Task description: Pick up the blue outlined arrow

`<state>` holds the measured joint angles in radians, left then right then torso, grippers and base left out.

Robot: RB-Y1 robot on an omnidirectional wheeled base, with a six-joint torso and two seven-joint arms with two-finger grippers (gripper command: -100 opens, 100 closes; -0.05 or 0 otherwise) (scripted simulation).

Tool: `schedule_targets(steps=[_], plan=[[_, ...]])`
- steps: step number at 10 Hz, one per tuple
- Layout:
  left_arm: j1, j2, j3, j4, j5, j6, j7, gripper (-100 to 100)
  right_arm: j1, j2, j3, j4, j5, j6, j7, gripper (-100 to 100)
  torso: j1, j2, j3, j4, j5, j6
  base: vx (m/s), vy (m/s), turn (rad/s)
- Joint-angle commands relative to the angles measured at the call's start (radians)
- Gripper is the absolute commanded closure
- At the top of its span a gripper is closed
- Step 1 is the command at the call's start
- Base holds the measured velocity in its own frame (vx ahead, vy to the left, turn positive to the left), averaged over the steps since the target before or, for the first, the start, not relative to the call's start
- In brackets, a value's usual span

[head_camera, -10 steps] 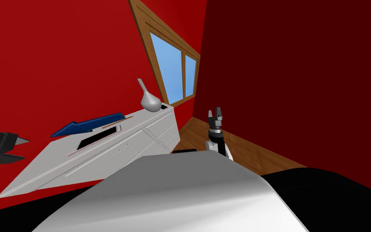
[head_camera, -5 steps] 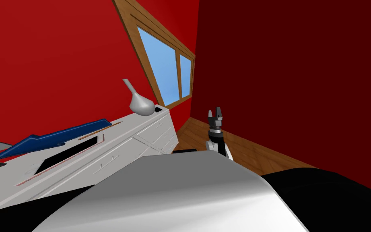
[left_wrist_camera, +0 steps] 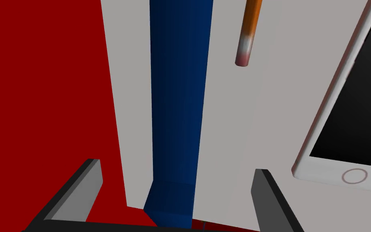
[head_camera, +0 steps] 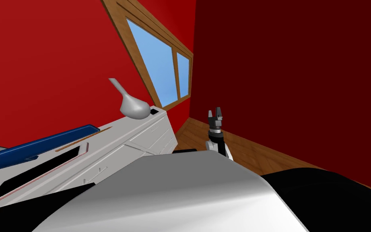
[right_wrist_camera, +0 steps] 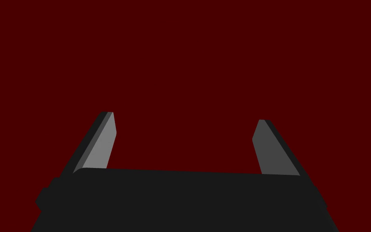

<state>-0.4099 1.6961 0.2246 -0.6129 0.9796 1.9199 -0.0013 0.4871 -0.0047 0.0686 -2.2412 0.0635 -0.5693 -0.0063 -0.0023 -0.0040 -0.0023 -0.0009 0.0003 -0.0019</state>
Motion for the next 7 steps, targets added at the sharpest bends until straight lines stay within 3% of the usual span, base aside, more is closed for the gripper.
schedule_targets(steps=[1, 3, 4, 5, 7], plan=[[-0.002, 0.007, 0.001, 0.010, 0.012, 0.047, 0.002, -100, 0.000, 0.000, 0.000, 0.000, 0.000, 0.000, 0.000, 0, 0.000, 0.000, 0.000, 0.000, 0.000, 0.000, 0.100, -0.010, -0.102], [-0.020, 0.006, -0.014, 0.016, 0.006, 0.040, -0.002, -100, 0.000, 0.000, 0.000, 0.000, 0.000, 0.000, 0.000, 0, 0.000, -0.001, 0.000, 0.000, 0.000, 0.000, 0.047, -0.005, -0.012], [-0.017, 0.006, -0.012, 0.015, 0.007, 0.043, -0.002, 0, 0.000, 0.000, 0.000, 0.000, 0.000, 0.000, 0.000, 0, 0.001, 0.002, 0.001, 0.000, 0.000, 0.000, 0.006, -0.001, -0.002], [-0.031, -0.001, -0.015, 0.043, -0.016, 0.030, 0.005, -100, 0.000, 0.000, 0.000, 0.000, 0.000, 0.000, 0.000, 0, 0.001, 0.004, 0.002, 0.001, 0.000, -0.001, -0.063, 0.012, -0.244], [-0.059, -0.015, -0.020, 0.099, -0.061, 0.004, 0.019, -100, -0.001, 0.000, 0.000, 0.000, 0.000, 0.000, 0.000, 0, 0.004, 0.011, 0.006, 0.002, 0.002, 0.002, -0.181, 0.035, -0.316]])
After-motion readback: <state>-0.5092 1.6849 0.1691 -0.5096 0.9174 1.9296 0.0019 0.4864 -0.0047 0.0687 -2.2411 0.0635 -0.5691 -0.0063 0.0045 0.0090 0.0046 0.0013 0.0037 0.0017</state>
